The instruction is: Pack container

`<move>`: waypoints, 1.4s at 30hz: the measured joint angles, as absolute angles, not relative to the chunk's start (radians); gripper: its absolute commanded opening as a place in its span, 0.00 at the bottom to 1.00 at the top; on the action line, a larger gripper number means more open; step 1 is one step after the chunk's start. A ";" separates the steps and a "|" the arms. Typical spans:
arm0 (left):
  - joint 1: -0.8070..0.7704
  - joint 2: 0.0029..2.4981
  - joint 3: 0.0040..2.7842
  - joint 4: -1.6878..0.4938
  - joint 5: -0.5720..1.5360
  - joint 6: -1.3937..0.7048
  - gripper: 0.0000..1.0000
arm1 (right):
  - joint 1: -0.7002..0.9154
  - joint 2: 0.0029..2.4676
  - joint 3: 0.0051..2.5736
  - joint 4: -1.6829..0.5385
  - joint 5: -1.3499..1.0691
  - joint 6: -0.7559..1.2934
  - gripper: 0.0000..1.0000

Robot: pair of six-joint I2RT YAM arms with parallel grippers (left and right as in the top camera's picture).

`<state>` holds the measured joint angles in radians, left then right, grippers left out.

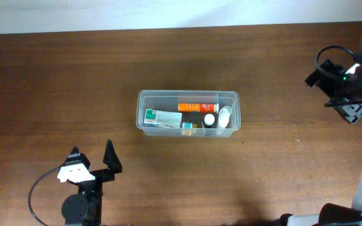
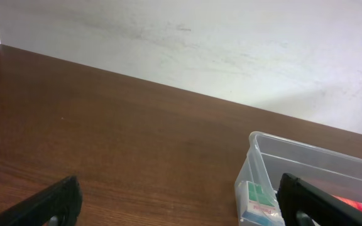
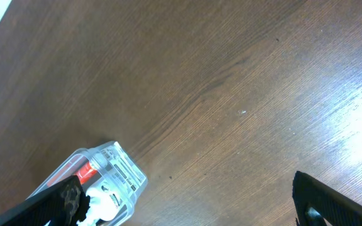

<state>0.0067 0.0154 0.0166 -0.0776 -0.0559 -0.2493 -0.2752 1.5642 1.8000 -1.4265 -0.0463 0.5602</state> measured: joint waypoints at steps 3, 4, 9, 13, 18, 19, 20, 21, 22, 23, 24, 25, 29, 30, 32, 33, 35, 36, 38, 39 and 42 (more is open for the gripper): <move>0.007 0.015 0.017 -0.078 -0.056 -0.249 1.00 | -0.264 1.561 1.800 -1.432 -0.009 0.546 0.98; 0.007 0.016 0.017 -0.078 -0.056 -0.249 1.00 | -0.244 1.548 1.795 -1.425 0.033 0.534 0.98; 0.007 0.015 0.017 -0.078 -0.056 -0.249 1.00 | -0.099 1.392 1.654 -1.130 0.173 0.422 0.98; 0.007 0.015 0.017 -0.079 -0.056 -0.249 1.00 | -0.012 1.206 1.397 -0.797 0.212 0.300 0.99; 0.007 0.015 0.017 -0.079 -0.056 -0.249 1.00 | 0.000 0.966 1.001 -0.593 0.236 0.230 0.98; 0.007 0.015 0.017 -0.079 -0.056 -0.249 1.00 | 0.000 0.925 0.933 -0.574 0.237 0.226 0.98; 0.007 0.014 0.017 -0.079 -0.056 -0.249 1.00 | 0.000 0.873 0.855 -0.552 0.240 0.221 0.99; 0.007 0.015 0.017 -0.079 -0.056 -0.249 1.00 | 0.000 0.818 0.782 -0.531 0.242 0.216 0.98; 0.007 0.015 0.017 -0.080 -0.056 -0.249 1.00 | 0.000 0.764 0.715 -0.517 0.243 0.212 0.98; 0.007 0.015 0.017 -0.078 -0.056 -0.249 1.00 | 0.000 0.698 0.645 -0.508 0.244 0.209 0.98; 0.007 0.015 0.017 -0.078 -0.056 -0.249 1.00 | 0.000 0.652 0.596 -0.508 0.244 0.206 0.98; 0.007 0.015 0.017 -0.078 -0.056 -0.249 1.00 | 0.000 0.585 0.536 -0.500 0.246 0.205 0.98; 0.007 0.014 0.017 -0.078 -0.056 -0.249 1.00 | 0.000 0.402 0.388 -0.495 0.247 0.203 0.98; 0.007 0.014 0.017 -0.078 -0.056 -0.249 1.00 | 0.000 0.356 0.355 -0.496 0.247 0.202 0.98; 0.007 0.013 0.017 -0.078 -0.056 -0.249 1.00 | 0.000 0.274 0.297 -0.493 0.245 0.202 0.98; 0.007 0.013 0.017 -0.078 -0.056 -0.249 1.00 | 0.000 0.213 0.259 -0.496 0.243 0.202 0.98; 0.007 0.013 0.017 -0.078 -0.056 -0.249 1.00 | -0.009 0.165 0.228 -0.493 0.231 0.202 0.98; 0.007 0.013 0.017 -0.079 -0.056 -0.249 1.00 | -0.014 0.143 0.216 -0.493 0.224 0.202 0.98; 0.007 0.013 0.017 -0.079 -0.056 -0.249 1.00 | -0.027 0.108 0.197 -0.497 0.216 0.202 0.98; 0.007 0.013 0.017 -0.078 -0.056 -0.249 1.00 | -0.029 0.097 0.194 -0.500 0.215 0.202 0.99; 0.007 0.013 0.017 -0.078 -0.056 -0.249 1.00 | -0.033 0.050 0.189 -0.521 0.208 0.202 0.98</move>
<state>0.0071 0.0128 0.0166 -0.0784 -0.0559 -0.2493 -0.0330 0.0498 0.1890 -0.5205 0.2081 0.2020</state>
